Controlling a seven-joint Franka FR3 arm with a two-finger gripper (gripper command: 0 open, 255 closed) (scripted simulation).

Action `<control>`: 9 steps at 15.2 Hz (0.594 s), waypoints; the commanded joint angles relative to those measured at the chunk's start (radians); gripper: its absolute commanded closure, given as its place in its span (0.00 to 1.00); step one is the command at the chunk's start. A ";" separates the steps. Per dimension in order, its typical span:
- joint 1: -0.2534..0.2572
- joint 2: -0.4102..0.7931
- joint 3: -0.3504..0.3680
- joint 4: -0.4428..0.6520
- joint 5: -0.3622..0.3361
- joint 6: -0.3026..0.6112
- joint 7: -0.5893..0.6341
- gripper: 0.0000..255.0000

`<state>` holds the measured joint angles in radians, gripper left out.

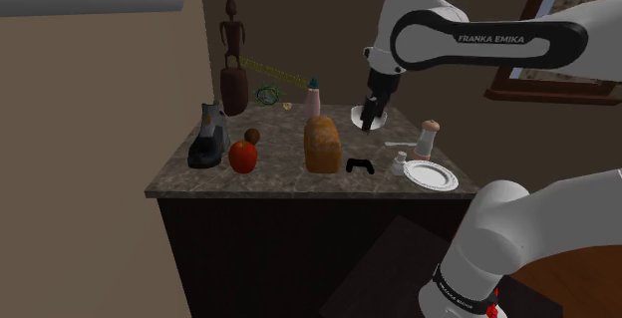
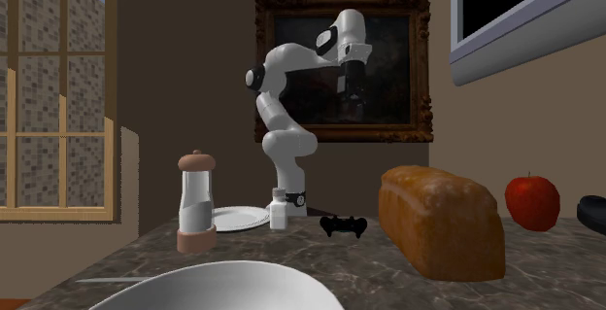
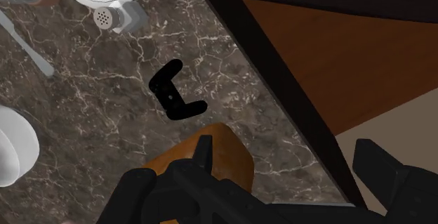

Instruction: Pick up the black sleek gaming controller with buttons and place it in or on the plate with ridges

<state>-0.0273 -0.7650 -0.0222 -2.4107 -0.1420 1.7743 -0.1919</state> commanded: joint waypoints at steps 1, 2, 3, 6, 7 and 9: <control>-0.012 0.025 -0.030 -0.041 -0.021 0.070 -0.023 0.00; -0.018 0.037 -0.044 -0.058 -0.031 0.101 -0.033 0.00; -0.025 0.050 -0.058 -0.074 -0.041 0.131 -0.044 0.00; -0.045 0.101 -0.102 -0.115 -0.069 0.227 -0.076 0.00; -0.051 0.121 -0.117 -0.126 -0.079 0.259 -0.086 0.00; -0.064 0.165 -0.147 -0.143 -0.096 0.324 -0.107 0.00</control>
<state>-0.0819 -0.6224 -0.1489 -2.5407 -0.2263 2.0590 -0.2837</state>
